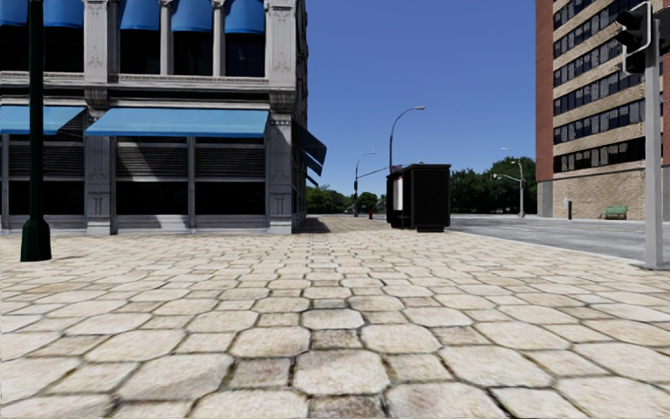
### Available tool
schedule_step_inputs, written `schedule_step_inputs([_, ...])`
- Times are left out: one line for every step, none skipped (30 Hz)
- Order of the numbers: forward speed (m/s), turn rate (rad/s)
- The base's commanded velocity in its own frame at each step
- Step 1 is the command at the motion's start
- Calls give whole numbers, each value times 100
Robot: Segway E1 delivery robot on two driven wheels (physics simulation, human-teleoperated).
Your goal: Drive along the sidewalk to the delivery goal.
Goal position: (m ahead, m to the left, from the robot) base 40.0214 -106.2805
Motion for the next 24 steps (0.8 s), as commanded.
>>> schedule_step_inputs([200, 0])
schedule_step_inputs([200, 0])
schedule_step_inputs([200, 0])
schedule_step_inputs([200, 0])
schedule_step_inputs([200, 0])
schedule_step_inputs([200, 0])
schedule_step_inputs([200, 0])
schedule_step_inputs([200, 0])
schedule_step_inputs([200, 0])
schedule_step_inputs([200, 0])
schedule_step_inputs([200, 0])
schedule_step_inputs([200, 0])
schedule_step_inputs([200, 0])
schedule_step_inputs([200, 0])
schedule_step_inputs([200, 0])
schedule_step_inputs([200, 0])
schedule_step_inputs([200, 0])
schedule_step_inputs([200, 0])
schedule_step_inputs([200, 0])
schedule_step_inputs([200, 0])
schedule_step_inputs([200, 0])
schedule_step_inputs([200, 0])
schedule_step_inputs([200, 0])
schedule_step_inputs([200, -6])
